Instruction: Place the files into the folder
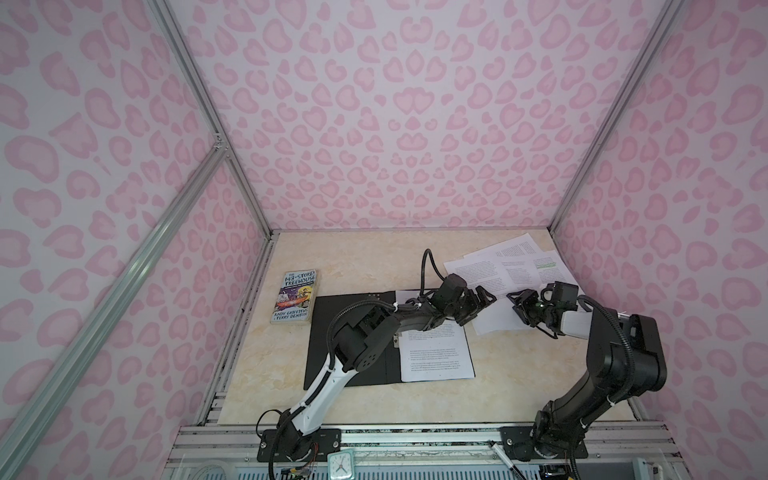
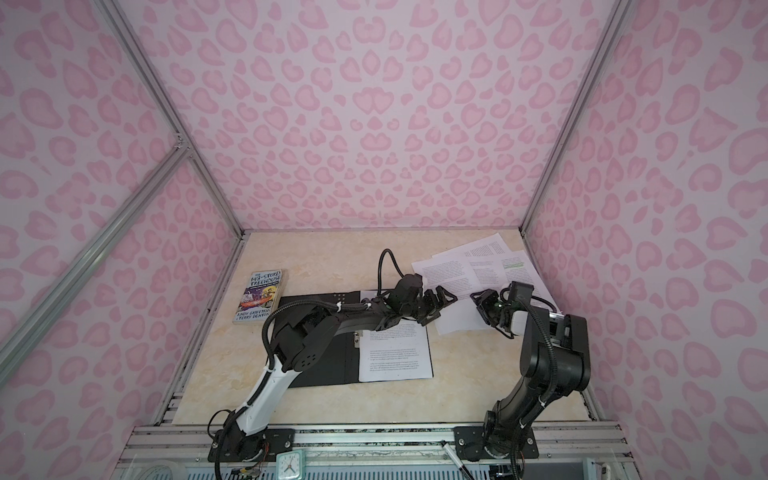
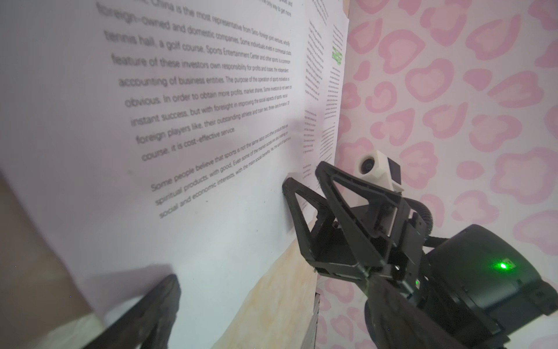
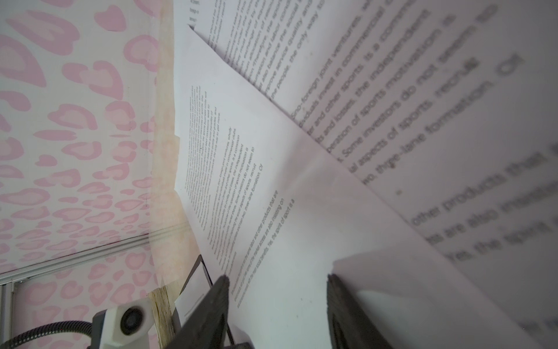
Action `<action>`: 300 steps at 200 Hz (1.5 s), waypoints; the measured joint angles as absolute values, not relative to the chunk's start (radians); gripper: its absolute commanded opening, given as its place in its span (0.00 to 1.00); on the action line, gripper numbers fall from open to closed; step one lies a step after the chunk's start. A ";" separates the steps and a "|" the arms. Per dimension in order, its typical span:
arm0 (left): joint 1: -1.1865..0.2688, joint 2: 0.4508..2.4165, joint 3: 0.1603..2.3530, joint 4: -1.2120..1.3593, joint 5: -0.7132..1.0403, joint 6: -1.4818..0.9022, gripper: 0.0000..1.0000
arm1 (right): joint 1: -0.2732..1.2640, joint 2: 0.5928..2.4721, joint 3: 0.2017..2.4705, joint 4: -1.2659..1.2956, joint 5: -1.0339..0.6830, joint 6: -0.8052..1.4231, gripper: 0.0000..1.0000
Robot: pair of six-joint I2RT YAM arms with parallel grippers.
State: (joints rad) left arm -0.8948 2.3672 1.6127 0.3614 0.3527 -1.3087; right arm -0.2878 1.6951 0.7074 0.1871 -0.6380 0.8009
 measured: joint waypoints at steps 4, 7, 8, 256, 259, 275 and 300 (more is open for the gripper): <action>-0.895 2.367 1.613 0.359 0.353 -1.307 0.98 | -0.287 1.685 0.714 0.163 -0.621 0.794 0.57; -0.895 2.367 1.615 0.353 0.355 -1.307 0.98 | -0.286 1.676 0.722 0.138 -0.605 0.787 0.57; -0.895 2.367 1.615 0.352 0.355 -1.307 0.99 | -0.286 1.674 0.724 0.131 -0.601 0.785 0.57; -0.871 2.393 1.755 0.064 0.459 -1.104 1.00 | -0.311 1.691 0.875 -0.172 -0.465 0.532 0.68; -0.871 2.393 1.755 0.063 0.460 -1.101 1.00 | -0.309 1.687 0.873 -0.178 -0.470 0.532 0.69; -0.870 2.395 1.756 0.062 0.466 -1.091 1.00 | -0.308 1.670 0.871 -0.210 -0.506 0.531 0.70; -0.867 2.398 1.755 0.062 0.483 -1.077 1.00 | -0.310 1.657 0.877 -0.223 -0.589 0.532 0.74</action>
State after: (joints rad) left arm -0.8665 2.3981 1.7550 0.0624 0.4828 -1.0775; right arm -0.3099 1.6569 0.8772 -0.2230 -0.5892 0.5323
